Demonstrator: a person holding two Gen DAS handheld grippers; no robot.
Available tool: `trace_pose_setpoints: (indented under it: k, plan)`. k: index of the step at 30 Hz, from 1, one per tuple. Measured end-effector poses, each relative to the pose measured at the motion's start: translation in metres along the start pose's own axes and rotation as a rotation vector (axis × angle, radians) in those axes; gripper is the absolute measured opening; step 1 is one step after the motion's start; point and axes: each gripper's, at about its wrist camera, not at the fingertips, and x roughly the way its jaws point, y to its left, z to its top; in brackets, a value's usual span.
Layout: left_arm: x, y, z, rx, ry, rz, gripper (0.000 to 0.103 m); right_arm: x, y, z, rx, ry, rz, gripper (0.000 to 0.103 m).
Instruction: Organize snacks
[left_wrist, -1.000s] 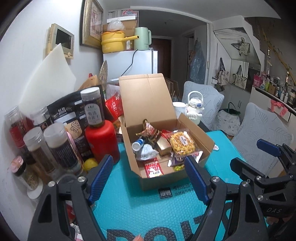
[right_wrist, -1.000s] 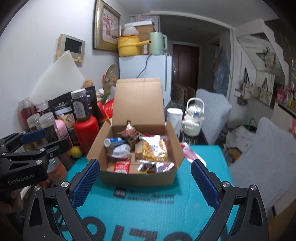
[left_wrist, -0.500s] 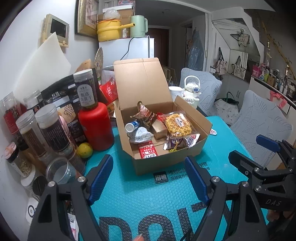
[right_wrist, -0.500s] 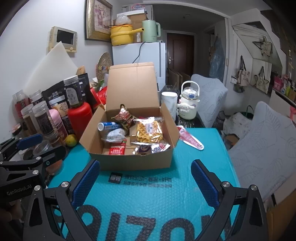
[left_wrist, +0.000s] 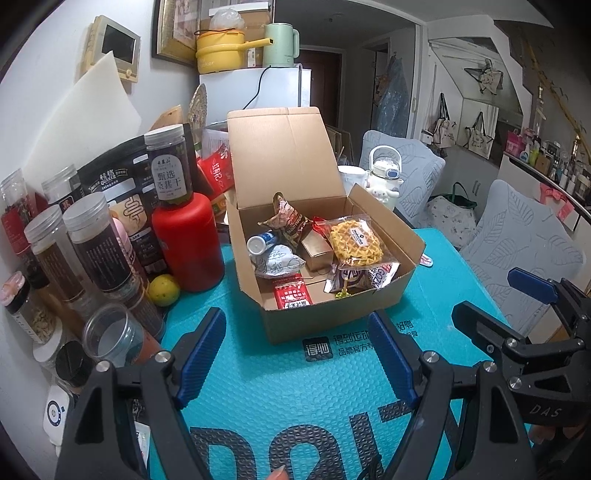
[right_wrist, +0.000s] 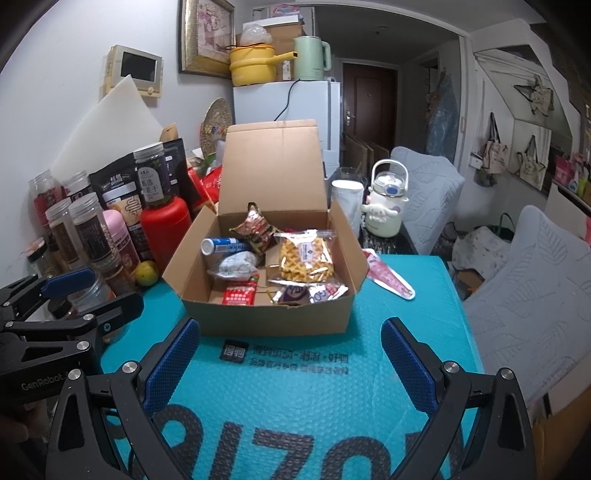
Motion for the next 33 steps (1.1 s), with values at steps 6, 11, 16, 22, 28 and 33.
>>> trace_pose_setpoints:
  k: [6, 11, 16, 22, 28, 33]
  plan:
    - [0.0, 0.002, 0.001, -0.011, -0.001, 0.007, 0.079, 0.003, -0.002, 0.0, 0.004, 0.007, 0.007, 0.1]
    - [-0.001, 0.002, 0.002, -0.016, -0.002, 0.003, 0.079, 0.003, -0.004, 0.0, 0.006, 0.002, 0.01, 0.1]
    - [-0.004, 0.0, 0.002, -0.007, -0.006, 0.004, 0.079, 0.003, -0.007, -0.002, 0.013, -0.002, 0.012, 0.1]
    - [-0.004, -0.005, 0.002, 0.013, -0.006, -0.002, 0.079, 0.003, -0.012, -0.005, 0.026, 0.004, 0.005, 0.1]
    - [-0.002, -0.009, 0.001, 0.028, 0.005, -0.009, 0.079, 0.002, -0.016, -0.006, 0.034, 0.005, -0.003, 0.1]
    - [-0.002, -0.01, 0.0, 0.041, 0.002, 0.013, 0.079, 0.002, -0.017, -0.007, 0.043, 0.002, -0.003, 0.1]
